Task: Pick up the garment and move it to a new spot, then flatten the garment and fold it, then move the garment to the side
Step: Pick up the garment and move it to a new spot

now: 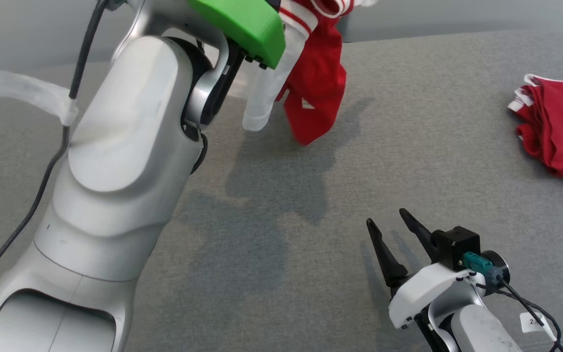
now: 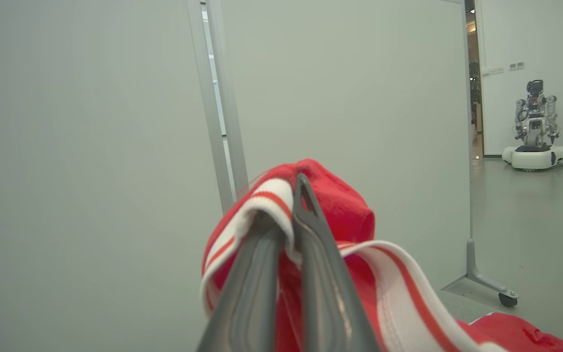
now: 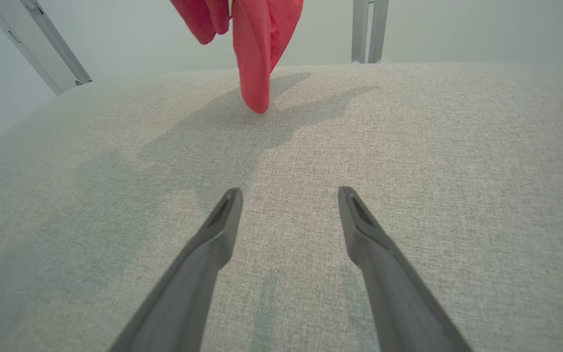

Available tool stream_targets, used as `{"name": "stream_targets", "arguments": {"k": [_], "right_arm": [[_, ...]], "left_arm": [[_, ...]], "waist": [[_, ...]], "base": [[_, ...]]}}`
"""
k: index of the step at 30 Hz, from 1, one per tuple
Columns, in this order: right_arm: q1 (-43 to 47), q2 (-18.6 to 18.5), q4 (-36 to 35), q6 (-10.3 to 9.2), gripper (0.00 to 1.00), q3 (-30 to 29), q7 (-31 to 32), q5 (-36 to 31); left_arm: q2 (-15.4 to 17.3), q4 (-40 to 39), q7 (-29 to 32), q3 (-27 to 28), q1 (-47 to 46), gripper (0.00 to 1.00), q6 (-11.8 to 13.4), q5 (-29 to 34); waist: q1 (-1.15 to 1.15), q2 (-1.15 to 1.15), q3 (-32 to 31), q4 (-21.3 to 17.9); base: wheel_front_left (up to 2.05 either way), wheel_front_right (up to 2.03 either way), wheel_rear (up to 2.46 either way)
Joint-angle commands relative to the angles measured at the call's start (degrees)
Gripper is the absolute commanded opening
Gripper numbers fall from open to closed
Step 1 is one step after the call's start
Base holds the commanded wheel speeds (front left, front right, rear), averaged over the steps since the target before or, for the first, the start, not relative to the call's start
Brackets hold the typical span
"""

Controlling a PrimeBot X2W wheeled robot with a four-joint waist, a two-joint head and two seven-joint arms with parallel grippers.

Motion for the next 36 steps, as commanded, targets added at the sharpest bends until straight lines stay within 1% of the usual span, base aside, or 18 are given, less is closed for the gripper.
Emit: {"name": "stream_targets", "arguments": {"k": [1,4,6,7,10,13,16,20,25,28,32,36], "right_arm": [[-0.88,0.02,0.59,-0.05,1.00,0.10,-0.82,0.38],[-1.23,0.13,1.51,-0.05,1.00,0.28,-1.52,0.72],[-1.61,0.20,2.06,-0.05,1.00,0.20,-2.06,0.84],[-1.61,0.20,2.06,-0.05,1.00,0.20,-2.06,0.84],[-1.88,0.26,2.70,-0.05,1.00,0.00,-2.75,0.98],[-2.16,0.30,3.08,-0.05,1.00,-0.31,-3.24,0.96],[-2.32,0.31,3.31,-0.05,1.00,-0.61,-3.60,1.25],[-2.58,0.30,3.42,-0.05,1.00,-0.76,-3.50,0.50],[-2.55,0.28,3.65,-0.05,1.00,-0.81,-3.10,-0.37],[-2.05,0.27,3.46,-0.05,1.00,-0.82,-2.67,-0.84],[-1.44,0.25,3.18,-0.05,1.00,-0.54,-2.12,-1.02],[-0.59,0.24,2.89,-0.05,1.00,-0.45,-1.58,-1.12]], "left_arm": [[0.09,-0.98,-2.30,-1.32,-2.23,0.00,1.30,-1.36],[0.10,-2.48,-5.38,-4.18,-4.27,0.00,3.30,-4.16],[0.10,-3.44,-7.33,-6.04,-5.45,0.00,4.38,-7.41],[0.10,-3.44,-7.33,-6.04,-5.45,0.00,4.38,-7.41],[0.11,-3.96,-9.40,-9.23,-6.19,0.00,5.85,-11.67],[0.16,-3.15,-10.74,-12.11,-5.55,0.00,7.31,-15.27],[0.20,-0.91,-11.84,-13.84,-2.96,0.00,8.35,-18.14],[0.65,3.16,-13.70,-13.69,2.19,0.00,9.74,-20.29],[4.07,6.92,-15.45,-12.22,10.77,0.00,11.22,-21.20],[6.00,7.54,-16.22,-11.10,15.67,0.00,11.86,-22.34],[8.84,7.83,-16.86,-9.22,21.82,0.00,12.99,-23.33],[10.36,6.83,-17.24,-6.48,27.74,0.00,14.29,-24.91]], "waist": [[0.00,0.00,2.12,-6.63],[0.00,0.00,2.63,-9.35],[0.00,0.00,2.86,-10.72],[0.00,0.00,2.86,-10.72],[0.00,0.00,3.25,-11.78],[0.00,0.00,3.85,-11.71],[0.00,0.00,4.42,-10.44],[0.00,0.00,4.67,-7.87],[0.00,0.00,3.97,-4.43],[0.00,0.00,3.23,-2.59],[0.00,0.00,1.93,-1.07],[0.00,0.00,0.47,-0.26]], "base": [[0.00,0.00,0.00],[0.00,0.00,0.00],[0.00,0.00,0.00],[0.00,0.00,0.00],[0.00,0.00,0.00],[0.00,0.00,0.00],[0.00,0.00,0.00],[0.00,0.00,0.00],[0.00,0.00,0.00],[0.00,0.00,0.00],[0.00,0.00,0.00],[0.00,0.00,0.00]]}}
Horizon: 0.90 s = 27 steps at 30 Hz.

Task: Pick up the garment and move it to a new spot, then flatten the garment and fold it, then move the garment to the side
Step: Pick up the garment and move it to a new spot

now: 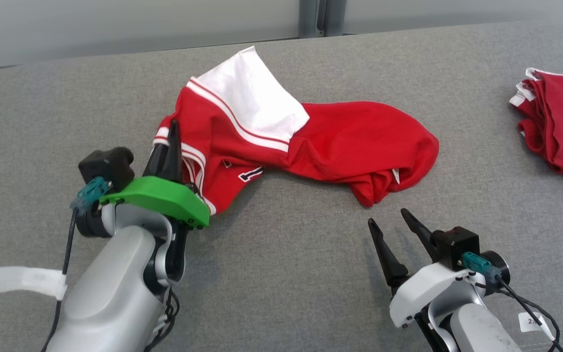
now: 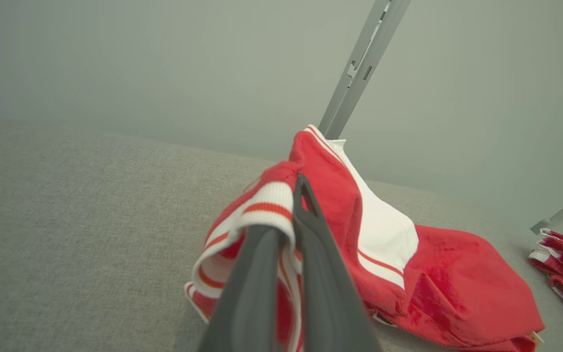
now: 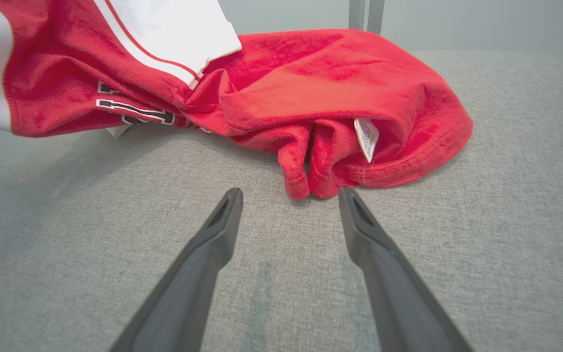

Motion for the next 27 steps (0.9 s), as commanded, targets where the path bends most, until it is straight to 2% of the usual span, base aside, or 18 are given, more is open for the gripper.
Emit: {"name": "stream_targets", "arguments": {"k": [1,10,11,12,13,14,20,27], "right_arm": [[0.99,-0.11,-0.23,-0.05,1.00,0.00,0.24,-0.39],[2.29,-0.11,-0.99,-0.05,1.00,-0.39,0.87,-0.25],[2.36,-0.11,-1.09,-0.05,1.00,-0.44,0.84,-0.28],[2.50,-0.11,-1.15,-0.05,1.00,-0.52,0.88,-0.27],[2.50,-0.11,-1.15,-0.05,1.00,-0.52,0.88,-0.27],[2.60,-0.11,-1.15,-0.05,1.00,-0.54,0.95,-0.26],[2.89,-0.11,-1.43,-0.05,1.00,-0.80,1.00,0.02],[3.48,-0.12,-1.78,-0.05,1.00,-1.69,0.50,0.51]], "left_arm": [[0.68,-0.48,-0.29,0.86,2.33,0.00,0.68,-0.34],[2.35,-1.91,-0.53,4.00,14.51,0.00,2.99,-2.01],[2.44,-1.60,-0.52,3.97,15.21,0.29,3.18,-2.05],[2.39,-1.34,-0.52,4.08,15.81,0.92,3.31,-2.41],[2.39,-1.34,-0.52,4.08,15.81,0.92,3.31,-2.41],[2.41,-0.99,-0.48,4.20,16.30,1.00,3.45,-2.54],[3.66,1.62,1.43,4.38,18.17,1.00,5.25,-3.11],[8.25,1.44,4.78,5.88,18.59,1.00,10.24,-2.26]], "waist": [[0.00,0.00,-1.60,1.12],[0.00,0.00,-3.59,1.33],[0.00,0.00,-3.68,1.32],[0.00,0.00,-3.73,1.31],[0.00,0.00,-3.73,1.31],[0.00,0.00,-3.80,1.29],[0.00,0.00,-4.09,1.16],[0.00,0.00,-4.30,0.96]], "base": [[0.00,0.00,0.00],[0.00,0.00,0.00],[0.00,0.00,0.00],[0.00,0.00,0.00],[0.00,0.00,0.00],[0.00,0.00,0.00],[0.00,0.00,0.00],[0.00,0.00,0.00]]}}
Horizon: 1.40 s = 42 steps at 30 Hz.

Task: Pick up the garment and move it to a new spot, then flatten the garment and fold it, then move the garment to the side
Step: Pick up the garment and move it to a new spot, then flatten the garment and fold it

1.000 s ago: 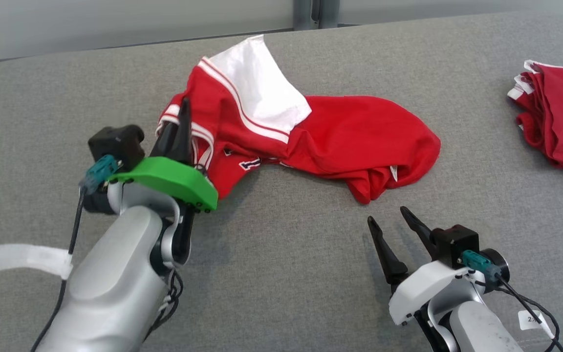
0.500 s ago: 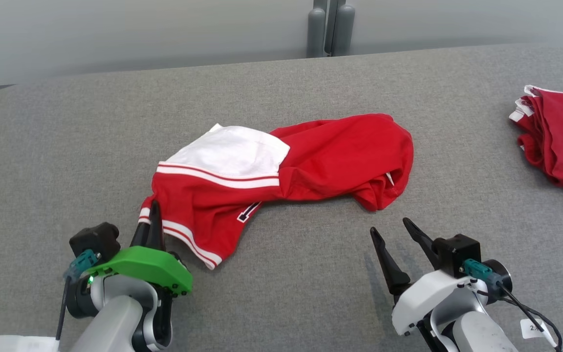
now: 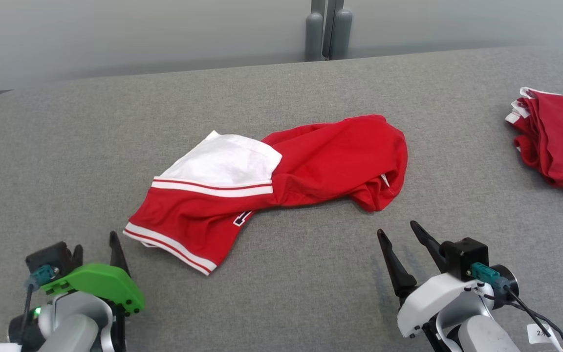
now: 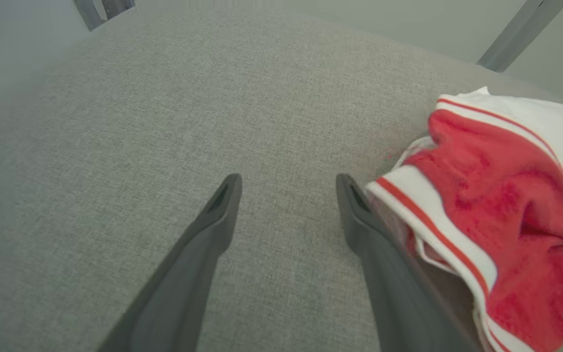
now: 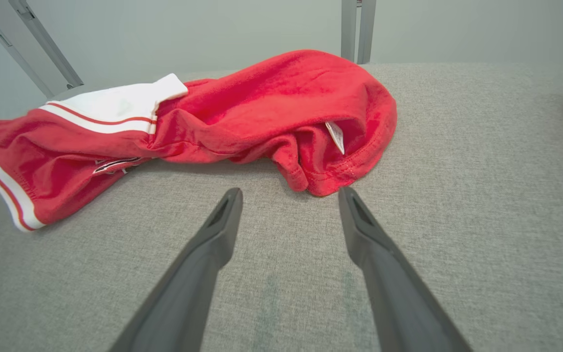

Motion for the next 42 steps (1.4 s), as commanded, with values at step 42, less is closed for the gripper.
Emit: {"name": "stream_targets", "arguments": {"k": [42], "right_arm": [[-6.37,-0.09,-2.85,-0.05,1.00,0.48,-4.61,-1.56]], "left_arm": [[7.31,2.43,46.38,-17.58,-38.96,1.00,-8.89,8.34]], "waist": [[0.00,0.00,17.23,-11.31]], "base": [[0.00,0.00,0.00]]}}
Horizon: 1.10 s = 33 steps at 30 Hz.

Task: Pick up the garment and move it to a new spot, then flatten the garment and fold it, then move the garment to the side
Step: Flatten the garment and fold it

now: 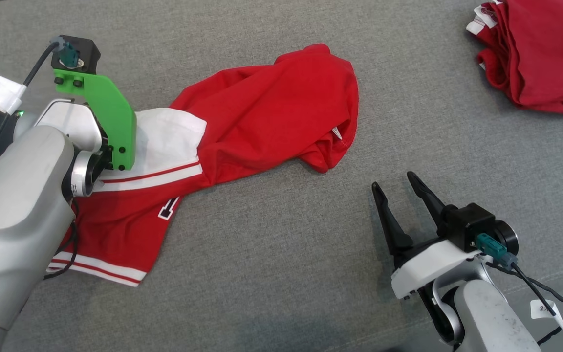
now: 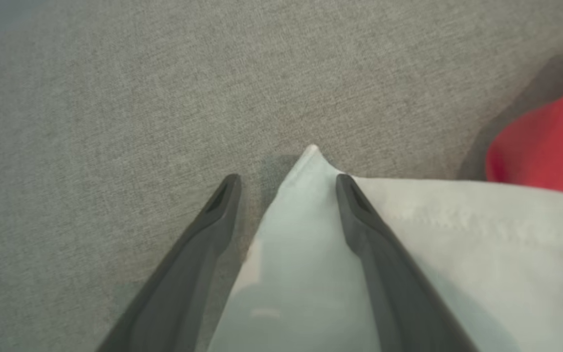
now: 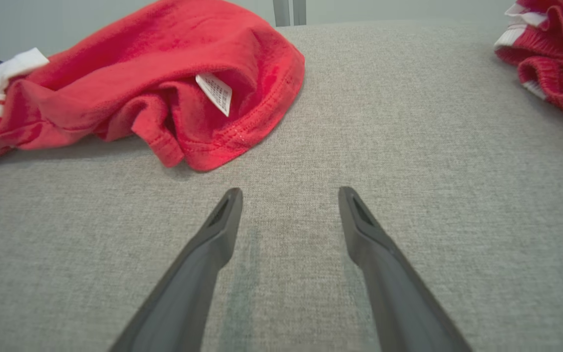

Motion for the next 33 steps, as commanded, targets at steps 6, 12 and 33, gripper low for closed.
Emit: {"name": "stream_targets", "arguments": {"k": [6,12,33], "right_arm": [[-0.55,-0.05,-0.01,-0.05,1.00,0.11,-0.18,-0.58],[-0.40,-0.05,-0.04,-0.05,1.00,-0.52,0.20,-1.05],[5.37,-0.53,-1.47,-0.05,1.00,-4.12,3.50,-2.54]], "left_arm": [[-0.30,1.32,0.05,-0.30,0.28,0.49,-0.47,-0.76],[-0.93,1.20,-3.49,-0.22,0.00,0.00,-0.87,0.23],[4.40,-36.94,-26.86,8.40,31.49,0.00,14.38,-3.70]], "waist": [[0.00,0.00,1.01,-0.49],[0.00,0.00,0.61,0.39],[0.00,0.00,-10.60,11.78]], "base": [[0.00,0.00,0.00],[0.00,0.00,0.00],[0.00,0.00,0.00]]}}
